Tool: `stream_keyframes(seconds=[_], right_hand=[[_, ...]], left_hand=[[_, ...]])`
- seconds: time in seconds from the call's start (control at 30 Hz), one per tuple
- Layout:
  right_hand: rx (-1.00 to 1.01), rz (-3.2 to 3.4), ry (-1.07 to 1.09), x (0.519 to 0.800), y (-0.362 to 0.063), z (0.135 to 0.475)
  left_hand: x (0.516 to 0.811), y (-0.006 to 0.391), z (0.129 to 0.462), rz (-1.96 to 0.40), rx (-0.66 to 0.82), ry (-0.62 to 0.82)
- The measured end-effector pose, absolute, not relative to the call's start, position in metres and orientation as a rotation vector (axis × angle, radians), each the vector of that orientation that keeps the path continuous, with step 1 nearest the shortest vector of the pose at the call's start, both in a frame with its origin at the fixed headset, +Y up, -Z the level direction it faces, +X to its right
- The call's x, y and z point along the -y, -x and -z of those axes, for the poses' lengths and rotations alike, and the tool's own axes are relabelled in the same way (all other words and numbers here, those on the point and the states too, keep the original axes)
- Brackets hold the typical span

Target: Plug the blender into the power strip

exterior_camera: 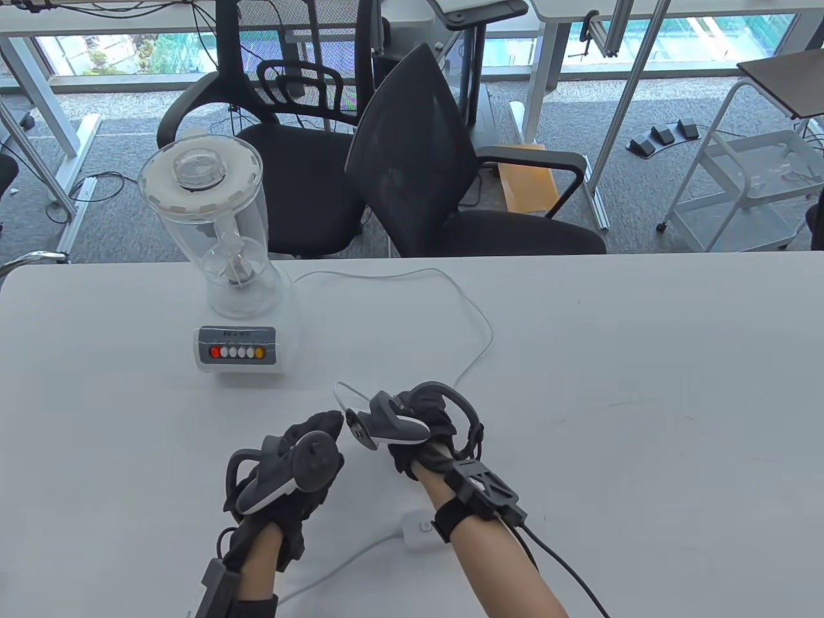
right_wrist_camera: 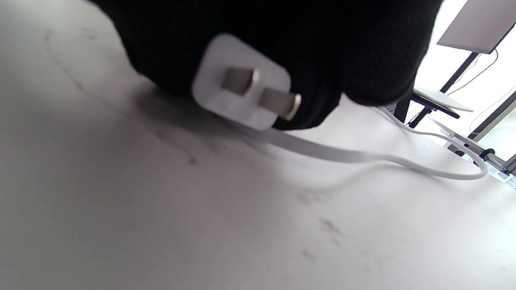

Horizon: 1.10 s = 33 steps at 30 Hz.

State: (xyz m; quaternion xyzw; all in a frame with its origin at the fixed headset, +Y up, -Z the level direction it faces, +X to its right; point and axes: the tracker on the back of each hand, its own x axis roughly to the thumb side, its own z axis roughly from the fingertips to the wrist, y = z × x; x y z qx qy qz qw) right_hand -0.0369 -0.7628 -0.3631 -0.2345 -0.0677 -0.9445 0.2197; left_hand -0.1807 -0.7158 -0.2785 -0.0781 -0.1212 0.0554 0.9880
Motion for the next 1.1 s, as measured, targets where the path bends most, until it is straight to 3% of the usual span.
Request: stream_keyframes(seconds=[0.2, 0.47, 0.73, 0.93, 1.1], right_hand=[[0.215, 2.581, 0.648, 0.755, 0.027, 0.359], [0.156, 2.845, 0.573, 0.704, -0.025, 0.352], [-0.137, 3.179, 0.383, 0.668, -0.098, 0.331], [-0.178, 3.46, 0.299, 0.667, -0.142, 0.317], [-0.363, 3.641, 0.318, 0.671, -0.164, 0.295]], left_hand=[[0.713, 0.177, 0.277, -0.1, 0.251, 0.141], [0.703, 0.171, 0.272, -0.104, 0.274, 0.1], [0.704, 0.157, 0.266, -0.077, 0.32, 0.1], [0.707, 0.144, 0.262, -0.041, 0.367, 0.12], [0.715, 0.125, 0.256, -0.012, 0.438, 0.151]])
